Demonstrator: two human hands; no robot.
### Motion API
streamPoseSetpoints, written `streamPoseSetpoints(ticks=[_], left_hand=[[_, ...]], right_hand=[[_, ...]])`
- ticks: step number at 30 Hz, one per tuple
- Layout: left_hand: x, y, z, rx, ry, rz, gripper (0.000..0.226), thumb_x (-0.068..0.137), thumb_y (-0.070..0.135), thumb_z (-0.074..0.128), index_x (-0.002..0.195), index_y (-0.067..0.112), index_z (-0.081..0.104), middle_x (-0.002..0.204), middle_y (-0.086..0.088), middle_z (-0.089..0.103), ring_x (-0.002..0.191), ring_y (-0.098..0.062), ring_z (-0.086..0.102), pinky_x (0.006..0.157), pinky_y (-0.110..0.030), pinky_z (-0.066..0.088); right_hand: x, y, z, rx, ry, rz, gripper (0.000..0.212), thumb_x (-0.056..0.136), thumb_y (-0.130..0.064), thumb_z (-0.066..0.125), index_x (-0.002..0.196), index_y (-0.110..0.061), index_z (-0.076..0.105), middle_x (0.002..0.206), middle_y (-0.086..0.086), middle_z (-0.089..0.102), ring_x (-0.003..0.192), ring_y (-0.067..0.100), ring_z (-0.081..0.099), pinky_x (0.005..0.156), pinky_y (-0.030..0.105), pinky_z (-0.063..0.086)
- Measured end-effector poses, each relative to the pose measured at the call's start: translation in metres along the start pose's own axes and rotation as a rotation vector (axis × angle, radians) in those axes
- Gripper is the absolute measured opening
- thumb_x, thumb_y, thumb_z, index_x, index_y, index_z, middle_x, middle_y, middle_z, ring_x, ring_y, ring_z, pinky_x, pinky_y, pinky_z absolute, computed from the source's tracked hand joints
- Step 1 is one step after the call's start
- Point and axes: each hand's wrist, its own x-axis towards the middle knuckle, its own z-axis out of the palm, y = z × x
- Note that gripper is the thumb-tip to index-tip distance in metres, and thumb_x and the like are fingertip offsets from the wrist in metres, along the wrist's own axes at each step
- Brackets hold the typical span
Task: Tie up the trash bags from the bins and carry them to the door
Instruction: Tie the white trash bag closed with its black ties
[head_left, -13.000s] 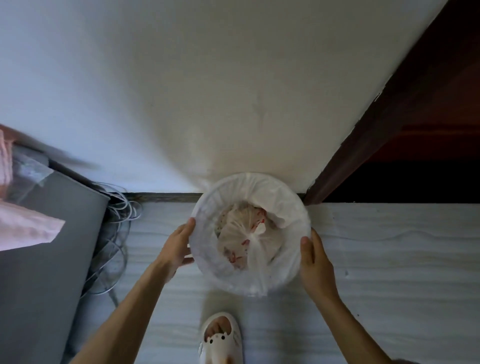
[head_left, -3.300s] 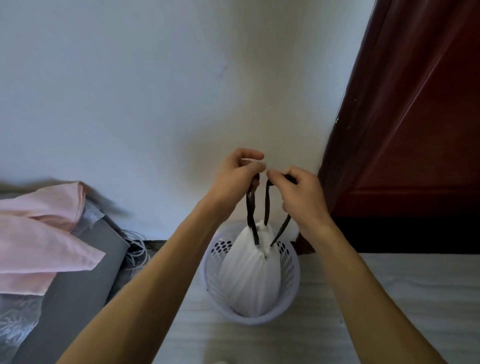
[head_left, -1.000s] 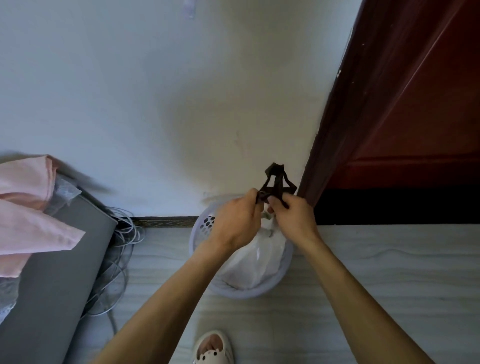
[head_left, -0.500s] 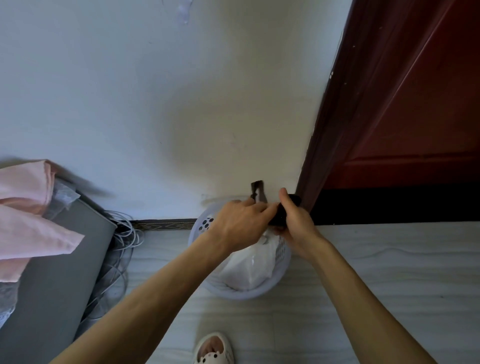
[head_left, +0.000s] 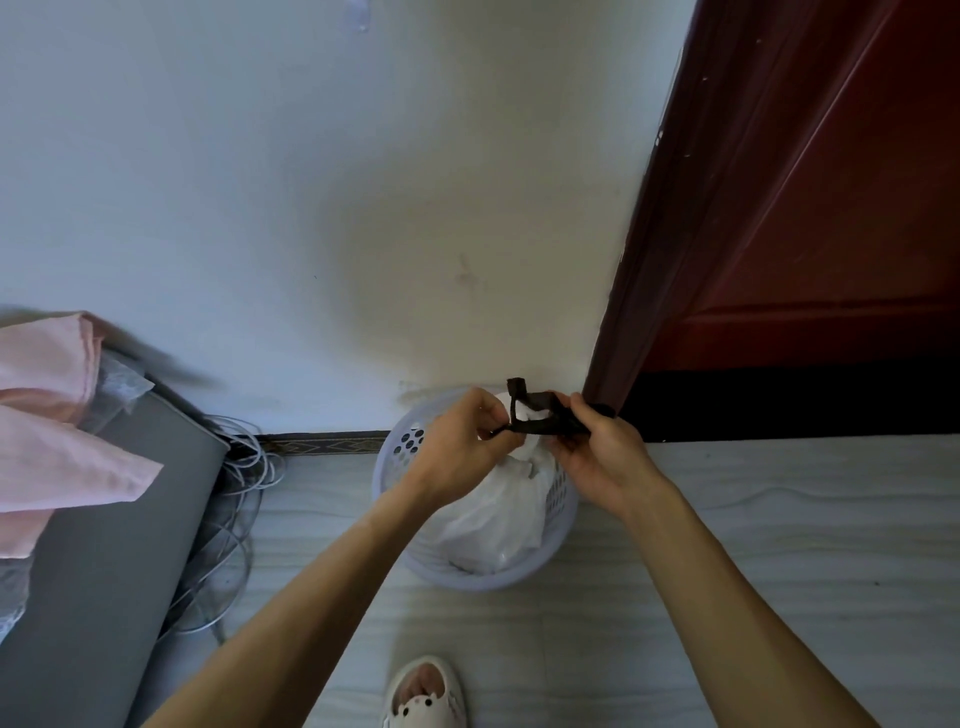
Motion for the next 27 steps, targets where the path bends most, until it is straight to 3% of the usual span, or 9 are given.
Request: streamPoseSetpoints(ticks=[3,7,11,15,17,20,24,27], left_hand=[[0.003,0.0,-0.006,0.081,-0.154,-0.033,0.023,0.083,0.029,0.074,0.101,0.025,0.06,0.093,0.009,0.071,0.085,-0.01,0.063,0.078,-0.025,0.048],[0.005,0.003,-0.016,0.101,-0.252,0.036,0.013,0.084,0.031,0.074,0.095,0.025,0.071,0.088,0.01,0.072,0.083,-0.003,0.063,0.082,-0.023,0.049],[0.009,0.009,-0.024,0.134,-0.281,0.046,0.016,0.094,0.02,0.061,0.103,0.021,0.074,0.087,0.01,0.073,0.078,0.0,0.063,0.078,-0.017,0.047],[0.013,0.011,-0.03,0.003,-0.227,-0.015,0.019,0.097,0.011,0.054,0.104,0.01,0.072,0.083,0.0,0.069,0.069,0.002,0.058,0.067,-0.012,0.046],[0.015,0.011,-0.029,0.04,-0.215,-0.015,0.018,0.097,0.011,0.053,0.102,0.008,0.07,0.086,-0.008,0.069,0.071,-0.004,0.058,0.07,-0.02,0.048],[0.018,0.015,-0.023,0.173,-0.204,0.027,0.018,0.096,0.012,0.049,0.099,0.011,0.067,0.093,-0.014,0.068,0.077,-0.015,0.057,0.074,-0.033,0.046],[0.016,0.019,-0.017,0.358,-0.165,0.141,0.023,0.096,0.013,0.046,0.104,0.019,0.066,0.101,-0.003,0.06,0.095,-0.018,0.056,0.083,-0.028,0.045],[0.01,0.015,-0.016,0.495,-0.146,0.24,0.027,0.094,0.014,0.047,0.114,0.021,0.064,0.105,0.001,0.054,0.1,-0.014,0.048,0.082,-0.021,0.036]], right_hand=[[-0.004,0.0,0.001,0.071,-0.046,0.015,0.022,0.1,-0.011,0.053,0.104,0.003,0.069,0.101,0.016,0.075,0.093,0.023,0.074,0.074,0.03,0.061],[-0.009,-0.002,-0.003,0.174,-0.129,0.069,0.025,0.098,-0.013,0.055,0.1,0.003,0.074,0.101,0.015,0.073,0.096,0.02,0.071,0.078,0.029,0.06],[-0.017,-0.001,-0.003,0.193,-0.236,0.066,0.033,0.102,-0.015,0.046,0.095,0.001,0.073,0.084,0.01,0.072,0.075,0.014,0.072,0.07,0.025,0.06],[-0.021,0.001,0.0,0.016,-0.271,0.035,0.028,0.098,-0.017,0.049,0.089,-0.006,0.073,0.089,0.009,0.071,0.076,0.015,0.07,0.06,0.025,0.056],[-0.017,0.003,0.0,-0.12,-0.19,0.005,0.021,0.097,-0.019,0.054,0.096,-0.005,0.07,0.092,0.01,0.067,0.076,0.015,0.065,0.056,0.025,0.051],[-0.009,0.007,0.006,-0.227,-0.071,-0.023,0.037,0.099,-0.035,0.054,0.106,0.0,0.065,0.082,0.009,0.061,0.064,0.014,0.055,0.05,0.026,0.04],[-0.008,0.005,0.009,-0.318,-0.076,0.028,0.056,0.087,-0.058,0.062,0.091,-0.003,0.069,0.075,0.008,0.061,0.069,0.018,0.055,0.065,0.031,0.044],[-0.006,0.01,0.008,-0.503,-0.047,-0.04,0.036,0.083,-0.043,0.074,0.072,-0.01,0.068,0.067,0.005,0.058,0.077,0.023,0.058,0.073,0.036,0.049]])
